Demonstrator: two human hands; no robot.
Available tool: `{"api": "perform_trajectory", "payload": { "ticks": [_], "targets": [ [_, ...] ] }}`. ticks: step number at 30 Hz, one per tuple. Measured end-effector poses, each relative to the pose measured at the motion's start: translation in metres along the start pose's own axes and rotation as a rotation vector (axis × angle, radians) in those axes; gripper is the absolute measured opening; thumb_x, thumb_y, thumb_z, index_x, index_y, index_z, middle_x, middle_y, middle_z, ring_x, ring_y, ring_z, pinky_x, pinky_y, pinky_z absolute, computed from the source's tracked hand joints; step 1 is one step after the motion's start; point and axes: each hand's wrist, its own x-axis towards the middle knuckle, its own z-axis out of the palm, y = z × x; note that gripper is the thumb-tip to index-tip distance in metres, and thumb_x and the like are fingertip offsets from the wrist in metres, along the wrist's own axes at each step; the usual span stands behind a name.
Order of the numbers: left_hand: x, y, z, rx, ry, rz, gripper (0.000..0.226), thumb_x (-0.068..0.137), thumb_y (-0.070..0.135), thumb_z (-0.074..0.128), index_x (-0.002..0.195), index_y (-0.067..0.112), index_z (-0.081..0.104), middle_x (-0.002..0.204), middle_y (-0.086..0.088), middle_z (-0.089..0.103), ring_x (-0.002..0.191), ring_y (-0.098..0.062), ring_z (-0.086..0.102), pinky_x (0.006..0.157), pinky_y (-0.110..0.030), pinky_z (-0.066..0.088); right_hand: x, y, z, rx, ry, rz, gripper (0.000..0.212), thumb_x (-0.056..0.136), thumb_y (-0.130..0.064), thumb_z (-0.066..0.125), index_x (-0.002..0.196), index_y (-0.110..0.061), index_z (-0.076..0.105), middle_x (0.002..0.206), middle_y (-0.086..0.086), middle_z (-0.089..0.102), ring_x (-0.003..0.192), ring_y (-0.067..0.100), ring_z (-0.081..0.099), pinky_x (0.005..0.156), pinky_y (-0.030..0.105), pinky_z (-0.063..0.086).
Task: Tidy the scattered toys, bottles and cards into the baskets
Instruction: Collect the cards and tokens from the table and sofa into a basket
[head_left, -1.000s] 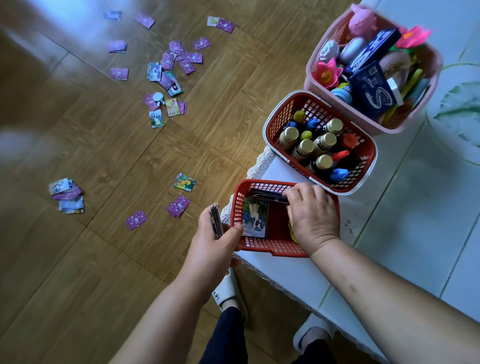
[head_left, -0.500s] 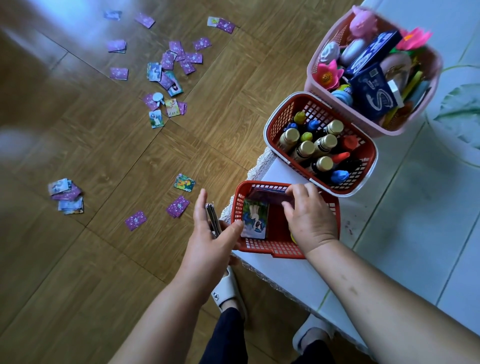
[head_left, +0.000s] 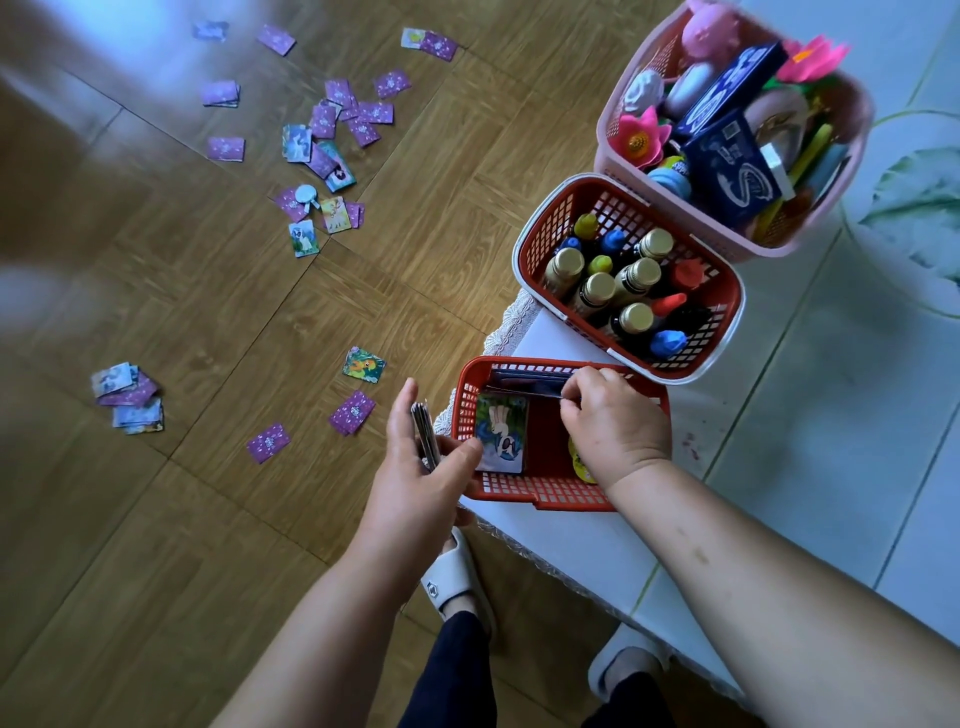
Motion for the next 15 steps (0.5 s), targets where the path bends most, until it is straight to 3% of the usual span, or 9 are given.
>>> {"api": "perform_trajectory", "payload": {
  "ticks": [3, 6, 8, 10, 11, 13, 15],
  "targets": [
    [-0.002, 0.004, 0.002, -0.021, 0.004, 0.001, 0.081, 0.089, 0.033, 0.068, 0.144, 0.058, 0.015, 0.115, 0.010, 0.061, 0.094, -0.015, 0.071, 0.091, -0.053, 0.054, 0.005, -0.006, -0.002, 0.025, 0.006, -0.037, 0.017, 0.096, -0.030, 0.052, 0.110, -0.020, 0.053, 0.107, 0.001, 0.061, 0.093, 0.028, 0.062, 0.061, 0.029, 0.035],
    [-0.006, 0.014, 0.003, -0.013, 0.033, -0.004, 0.087, 0.067, 0.067, 0.075, 0.133, 0.071, 0.019, 0.130, -0.004, 0.057, 0.112, -0.027, 0.065, 0.092, -0.058, 0.052, 0.004, -0.007, -0.002, 0.091, 0.019, -0.056, 0.021, 0.094, -0.029, 0.056, 0.108, -0.016, 0.048, 0.101, 0.004, 0.063, 0.090, 0.029, 0.062, 0.060, 0.029, 0.033],
    [-0.007, 0.017, 0.002, -0.022, 0.020, -0.006, 0.089, 0.056, 0.078, 0.071, 0.132, 0.067, 0.026, 0.129, -0.012, 0.057, 0.104, -0.026, 0.068, 0.079, -0.050, 0.059, 0.002, -0.005, -0.002, 0.158, 0.046, -0.083, 0.019, 0.093, -0.027, 0.058, 0.104, -0.015, 0.049, 0.101, 0.004, 0.061, 0.090, 0.028, 0.061, 0.060, 0.029, 0.034],
    [-0.007, 0.020, 0.004, -0.065, -0.027, -0.026, 0.088, 0.059, 0.071, 0.066, 0.136, 0.051, 0.029, 0.117, -0.009, 0.063, 0.082, -0.018, 0.073, 0.061, -0.041, 0.060, -0.003, -0.001, -0.003, 0.252, 0.059, -0.105, 0.016, 0.093, -0.025, 0.059, 0.102, -0.014, 0.052, 0.101, 0.003, 0.060, 0.088, 0.026, 0.061, 0.061, 0.030, 0.039],
    [-0.007, 0.022, 0.005, -0.083, -0.051, -0.038, 0.086, 0.061, 0.069, 0.062, 0.137, 0.045, 0.030, 0.111, -0.005, 0.066, 0.077, -0.016, 0.074, 0.061, -0.044, 0.060, -0.006, 0.001, -0.004, 0.305, 0.070, -0.116, 0.015, 0.092, -0.025, 0.060, 0.100, -0.014, 0.054, 0.099, 0.001, 0.059, 0.086, 0.024, 0.060, 0.063, 0.031, 0.043],
    [-0.009, 0.026, 0.007, -0.107, -0.076, -0.068, 0.079, 0.067, 0.070, 0.051, 0.138, 0.040, 0.030, 0.104, 0.004, 0.067, 0.081, -0.016, 0.074, 0.067, -0.046, 0.060, -0.012, 0.004, -0.012, 0.384, 0.080, -0.126, 0.014, 0.092, -0.029, 0.061, 0.095, -0.016, 0.058, 0.090, -0.004, 0.058, 0.077, 0.017, 0.058, 0.061, 0.024, 0.043],
    [-0.008, 0.029, 0.008, -0.095, -0.104, -0.087, 0.075, 0.075, 0.072, 0.039, 0.142, 0.040, 0.028, 0.108, 0.003, 0.066, 0.088, -0.018, 0.073, 0.068, -0.045, 0.061, -0.017, 0.002, -0.021, 0.552, -0.061, -0.087, 0.024, 0.091, -0.043, 0.060, 0.089, -0.020, 0.059, 0.075, -0.006, 0.063, 0.059, 0.011, 0.056, 0.054, 0.019, 0.042]
  ]
}}
